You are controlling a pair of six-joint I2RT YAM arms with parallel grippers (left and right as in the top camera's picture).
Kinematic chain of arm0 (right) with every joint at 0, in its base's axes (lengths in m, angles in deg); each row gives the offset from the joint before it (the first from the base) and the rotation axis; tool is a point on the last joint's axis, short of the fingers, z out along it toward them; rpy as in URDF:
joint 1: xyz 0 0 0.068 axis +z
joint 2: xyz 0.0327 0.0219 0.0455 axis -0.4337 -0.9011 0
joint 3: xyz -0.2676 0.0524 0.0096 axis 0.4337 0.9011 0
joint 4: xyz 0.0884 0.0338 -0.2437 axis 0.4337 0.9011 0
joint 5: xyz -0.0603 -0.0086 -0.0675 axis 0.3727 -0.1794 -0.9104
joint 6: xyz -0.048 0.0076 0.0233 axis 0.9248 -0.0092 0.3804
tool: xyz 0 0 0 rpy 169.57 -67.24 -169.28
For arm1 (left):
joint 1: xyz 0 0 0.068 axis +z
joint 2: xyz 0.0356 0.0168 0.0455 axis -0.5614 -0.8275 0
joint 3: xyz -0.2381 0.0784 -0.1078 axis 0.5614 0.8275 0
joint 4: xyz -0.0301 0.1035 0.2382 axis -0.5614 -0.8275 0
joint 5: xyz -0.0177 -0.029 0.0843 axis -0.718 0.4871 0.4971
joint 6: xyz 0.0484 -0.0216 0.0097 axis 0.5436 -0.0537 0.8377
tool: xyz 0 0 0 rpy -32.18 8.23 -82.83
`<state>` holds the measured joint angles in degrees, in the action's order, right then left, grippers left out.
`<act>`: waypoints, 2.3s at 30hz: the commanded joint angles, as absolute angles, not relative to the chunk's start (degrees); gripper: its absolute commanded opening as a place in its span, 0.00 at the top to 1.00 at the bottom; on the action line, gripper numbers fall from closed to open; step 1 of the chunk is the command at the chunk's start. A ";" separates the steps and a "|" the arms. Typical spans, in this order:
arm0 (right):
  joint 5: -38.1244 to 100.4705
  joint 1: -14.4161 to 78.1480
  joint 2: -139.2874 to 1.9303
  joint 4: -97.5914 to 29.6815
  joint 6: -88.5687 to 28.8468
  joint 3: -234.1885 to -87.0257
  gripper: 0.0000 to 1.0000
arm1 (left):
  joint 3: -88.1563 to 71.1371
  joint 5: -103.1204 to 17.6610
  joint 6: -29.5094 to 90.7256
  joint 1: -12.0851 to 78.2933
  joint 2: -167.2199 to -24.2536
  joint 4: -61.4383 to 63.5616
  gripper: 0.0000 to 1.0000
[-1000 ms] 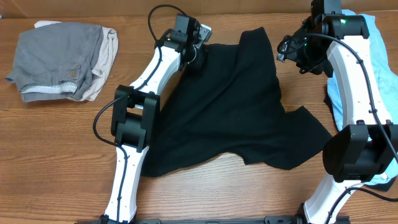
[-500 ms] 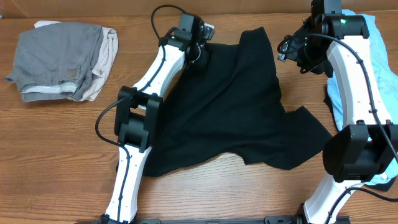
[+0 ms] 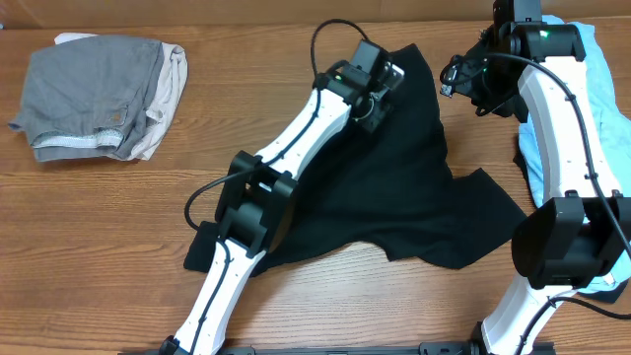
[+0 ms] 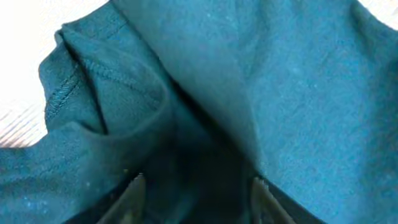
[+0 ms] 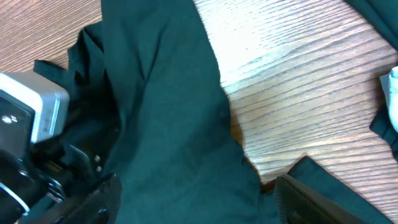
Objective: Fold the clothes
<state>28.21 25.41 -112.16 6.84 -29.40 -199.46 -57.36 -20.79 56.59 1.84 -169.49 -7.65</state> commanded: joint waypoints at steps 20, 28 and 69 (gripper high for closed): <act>27.69 25.58 -109.89 5.84 -29.07 -200.31 0.18 | -63.72 -22.88 51.25 16.37 -170.41 -7.71 0.17; 27.67 25.58 -109.89 5.64 -29.07 -200.31 0.18 | -63.72 -25.11 54.46 16.50 -174.61 -5.66 0.22; 27.67 25.58 -109.89 4.90 -29.05 -200.31 0.18 | -63.74 -21.14 48.41 17.57 -180.29 -6.12 0.96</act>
